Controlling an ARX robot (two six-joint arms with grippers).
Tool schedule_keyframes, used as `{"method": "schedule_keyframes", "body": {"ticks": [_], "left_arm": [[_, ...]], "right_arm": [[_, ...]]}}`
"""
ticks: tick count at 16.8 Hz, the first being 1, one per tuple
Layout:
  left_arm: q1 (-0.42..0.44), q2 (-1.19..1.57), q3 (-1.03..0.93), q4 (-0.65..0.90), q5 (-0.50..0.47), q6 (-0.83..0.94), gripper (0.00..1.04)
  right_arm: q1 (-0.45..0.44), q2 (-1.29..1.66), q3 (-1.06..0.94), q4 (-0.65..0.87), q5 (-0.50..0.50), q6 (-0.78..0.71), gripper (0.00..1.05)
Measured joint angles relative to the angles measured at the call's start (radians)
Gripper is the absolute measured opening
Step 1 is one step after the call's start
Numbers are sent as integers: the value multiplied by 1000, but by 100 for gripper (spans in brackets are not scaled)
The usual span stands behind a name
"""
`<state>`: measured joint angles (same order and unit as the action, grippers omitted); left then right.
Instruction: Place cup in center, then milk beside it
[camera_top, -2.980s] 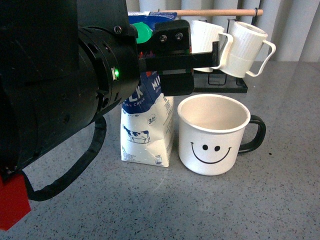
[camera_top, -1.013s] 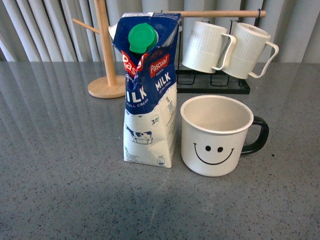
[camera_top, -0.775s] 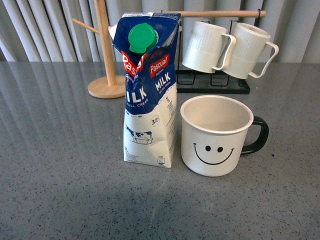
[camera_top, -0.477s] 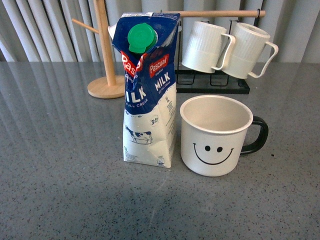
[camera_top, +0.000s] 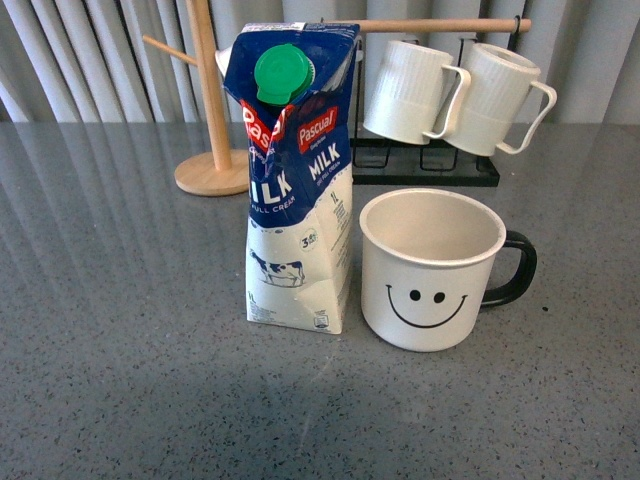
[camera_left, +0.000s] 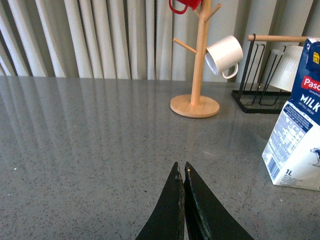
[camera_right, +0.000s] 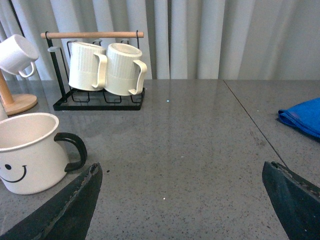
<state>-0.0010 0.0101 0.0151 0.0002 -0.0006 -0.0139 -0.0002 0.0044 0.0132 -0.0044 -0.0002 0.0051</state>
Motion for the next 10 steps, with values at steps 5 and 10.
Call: {"method": "schedule_keyframes", "body": {"ticks": [5, 10], "left_arm": [[0, 0, 0, -4, 0, 0, 1], [0, 0, 0, -4, 0, 0, 35]], "right_arm": [[0, 0, 0, 0, 0, 0, 98], [0, 0, 0, 0, 0, 0, 98]]}}
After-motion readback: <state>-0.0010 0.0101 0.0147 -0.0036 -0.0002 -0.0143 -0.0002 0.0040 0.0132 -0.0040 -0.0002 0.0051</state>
